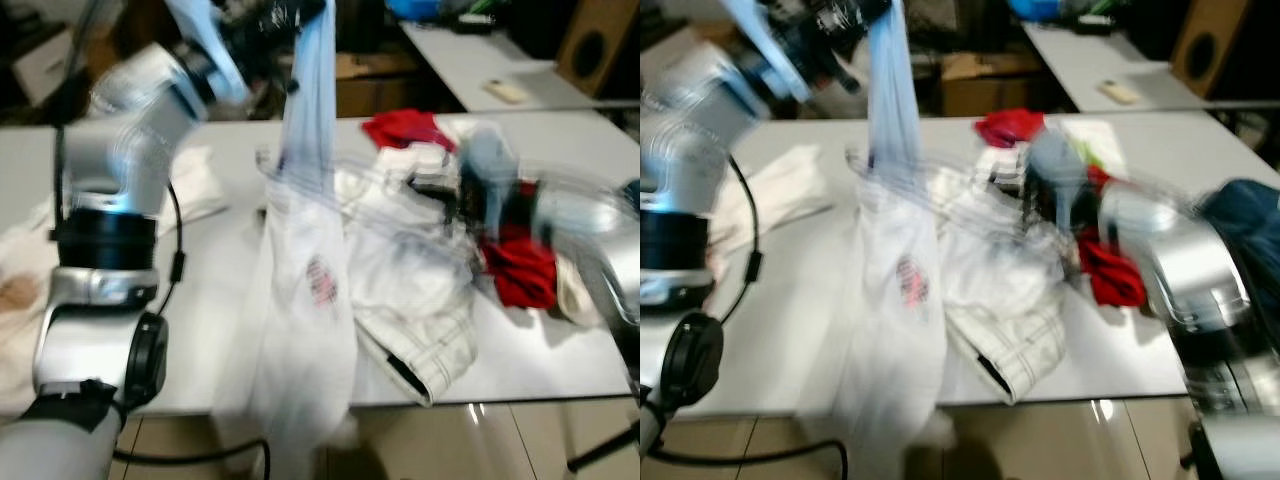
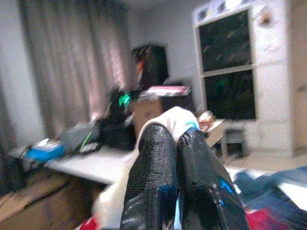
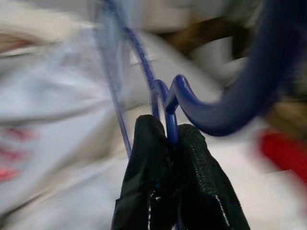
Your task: Hang hanger
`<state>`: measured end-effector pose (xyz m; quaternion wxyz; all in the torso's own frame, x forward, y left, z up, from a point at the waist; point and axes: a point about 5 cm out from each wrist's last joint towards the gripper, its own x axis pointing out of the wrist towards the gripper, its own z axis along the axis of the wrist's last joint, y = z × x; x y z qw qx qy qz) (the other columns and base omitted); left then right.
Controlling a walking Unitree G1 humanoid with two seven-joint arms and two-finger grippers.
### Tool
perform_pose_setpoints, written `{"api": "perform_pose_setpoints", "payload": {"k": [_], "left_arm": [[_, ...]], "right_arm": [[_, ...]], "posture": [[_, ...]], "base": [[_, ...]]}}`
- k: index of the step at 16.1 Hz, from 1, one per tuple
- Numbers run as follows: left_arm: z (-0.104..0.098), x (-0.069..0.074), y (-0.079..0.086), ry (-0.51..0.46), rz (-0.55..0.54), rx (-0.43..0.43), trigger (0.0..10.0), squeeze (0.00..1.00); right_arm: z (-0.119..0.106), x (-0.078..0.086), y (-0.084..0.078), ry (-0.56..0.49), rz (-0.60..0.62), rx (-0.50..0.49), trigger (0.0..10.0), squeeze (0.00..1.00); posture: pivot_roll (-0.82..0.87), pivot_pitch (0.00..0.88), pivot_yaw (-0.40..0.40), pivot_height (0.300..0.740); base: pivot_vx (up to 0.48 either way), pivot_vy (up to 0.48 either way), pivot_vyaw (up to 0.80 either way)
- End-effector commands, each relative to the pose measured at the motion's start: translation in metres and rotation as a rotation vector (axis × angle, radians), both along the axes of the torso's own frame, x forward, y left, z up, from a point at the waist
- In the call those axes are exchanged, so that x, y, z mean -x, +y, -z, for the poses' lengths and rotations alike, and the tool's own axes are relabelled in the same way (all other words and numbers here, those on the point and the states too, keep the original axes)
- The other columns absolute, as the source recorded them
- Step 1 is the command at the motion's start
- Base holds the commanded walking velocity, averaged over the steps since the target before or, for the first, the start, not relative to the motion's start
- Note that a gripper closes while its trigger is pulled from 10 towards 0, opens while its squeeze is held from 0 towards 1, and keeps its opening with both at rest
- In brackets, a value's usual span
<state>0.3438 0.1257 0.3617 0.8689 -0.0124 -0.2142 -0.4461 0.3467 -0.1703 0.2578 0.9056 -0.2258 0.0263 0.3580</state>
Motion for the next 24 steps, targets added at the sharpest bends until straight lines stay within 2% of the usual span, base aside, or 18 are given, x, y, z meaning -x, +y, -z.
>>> {"api": "perform_pose_setpoints", "payload": {"k": [1, 2, 3, 4, 6, 7, 9, 10, 11, 12, 13, 14, 15, 18, 20, 21, 22, 24], "left_arm": [[-0.015, 0.013, -0.003, -0.061, 0.073, 0.028, 10.0, 0.00], [-0.020, 0.018, -0.003, -0.074, 0.094, 0.061, 10.0, 0.00], [-0.025, 0.022, -0.001, -0.088, 0.112, 0.108, 10.0, 0.00], [-0.030, 0.026, 0.002, -0.102, 0.121, 0.149, 10.0, 0.00], [-0.032, 0.031, 0.005, -0.097, 0.133, 0.189, 10.0, 0.00], [-0.029, 0.032, 0.005, -0.072, 0.130, 0.194, 10.0, 0.00], [-0.009, 0.028, -0.003, -0.011, 0.124, 0.168, 10.0, 0.00], [0.007, 0.024, -0.011, 0.030, 0.083, 0.118, 10.0, 0.00], [0.028, 0.015, -0.017, 0.095, 0.013, 0.059, 10.0, 0.00], [0.046, 0.006, -0.021, 0.161, -0.060, 0.012, 10.0, 0.00], [0.054, 0.003, -0.022, 0.187, -0.087, -0.013, 10.0, 0.00], [0.074, -0.006, -0.022, 0.233, -0.171, -0.085, 10.0, 0.00], [0.086, -0.014, -0.019, 0.255, -0.242, -0.114, 10.0, 0.00], [0.105, -0.030, -0.011, 0.302, -0.354, -0.135, 10.0, 0.00], [0.146, -0.040, 0.002, 0.378, -0.440, -0.248, 10.0, 0.00], [0.159, -0.038, 0.005, 0.409, -0.426, -0.285, 10.0, 0.00], [0.189, -0.028, 0.008, 0.484, -0.382, -0.349, 10.0, 0.00], [0.200, -0.023, 0.008, 0.506, -0.370, -0.361, 10.0, 0.00]], "right_arm": [[-0.020, -0.018, -0.016, -0.125, 0.147, 0.006, 10.0, 0.00], [-0.046, -0.029, -0.024, -0.246, 0.243, -0.039, 10.0, 0.00], [-0.080, -0.036, -0.035, -0.393, 0.350, -0.151, 10.0, 0.00], [-0.107, -0.033, -0.043, -0.532, 0.403, -0.229, 10.0, 0.00], [-0.121, -0.030, -0.044, -0.600, 0.337, -0.254, 10.0, 0.00], [-0.115, -0.032, -0.041, -0.580, 0.291, -0.230, 10.0, 0.00], [-0.087, -0.038, -0.034, -0.517, 0.212, -0.134, 10.0, 0.00], [-0.071, -0.037, -0.031, -0.510, 0.185, -0.067, 10.0, 0.00], [-0.050, -0.031, -0.031, -0.446, 0.123, -0.040, 10.0, 0.00], [-0.030, -0.021, -0.030, -0.350, 0.020, -0.024, 10.0, 0.00], [-0.020, -0.014, -0.029, -0.302, -0.034, 0.000, 10.0, 0.00], [0.005, 0.011, -0.030, -0.148, -0.178, 0.066, 10.0, 0.00], [0.016, 0.028, -0.036, -0.054, -0.246, 0.116, 10.0, 0.00], [0.014, 0.046, -0.050, 0.031, -0.290, 0.158, 10.0, 0.00], [-0.004, 0.073, -0.062, 0.105, -0.342, 0.138, 10.0, 0.00], [-0.009, 0.081, -0.066, 0.125, -0.346, 0.146, 10.0, 0.00], [-0.026, 0.095, -0.079, 0.126, -0.329, 0.144, 10.0, 0.00], [-0.039, 0.098, -0.087, 0.100, -0.310, 0.116, 10.0, 0.00]], "posture": [[-0.05, 0.000, 0.030, 0.740], [-0.04, 0.000, 0.020, 0.740], [-0.04, 0.000, 0.015, 0.740], [-0.04, 0.000, 0.010, 0.740], [-0.04, 0.000, 0.009, 0.740], [-0.05, 0.000, 0.012, 0.740], [-0.05, 0.000, 0.018, 0.740], [-0.06, 0.000, 0.022, 0.740], [-0.06, 0.000, 0.028, 0.740], [-0.06, 0.000, 0.032, 0.740], [-0.06, 0.000, 0.032, 0.740], [-0.08, 0.000, 0.053, 0.740], [-0.09, 0.000, 0.064, 0.740], [-0.10, 0.000, 0.075, 0.740], [-0.10, 0.000, 0.080, 0.740], [-0.11, 0.000, 0.085, 0.740], [-0.11, 0.000, 0.090, 0.740], [-0.11, 0.000, 0.091, 0.740]], "base": [[0.000, 0.000, 0.00], [0.000, 0.000, 0.00], [0.000, 0.000, 0.00], [0.000, 0.000, 0.00], [0.000, 0.000, 0.00], [0.000, 0.000, 0.00], [0.000, 0.000, 0.00], [0.000, 0.000, 0.00], [0.000, 0.000, 0.00], [0.000, 0.000, 0.00], [0.000, 0.000, 0.00], [0.000, 0.000, 0.00], [0.000, 0.000, 0.00], [0.000, 0.000, 0.00], [0.000, 0.000, 0.00], [0.000, 0.000, 0.00], [0.000, 0.000, 0.00], [0.000, 0.000, 0.00]]}}
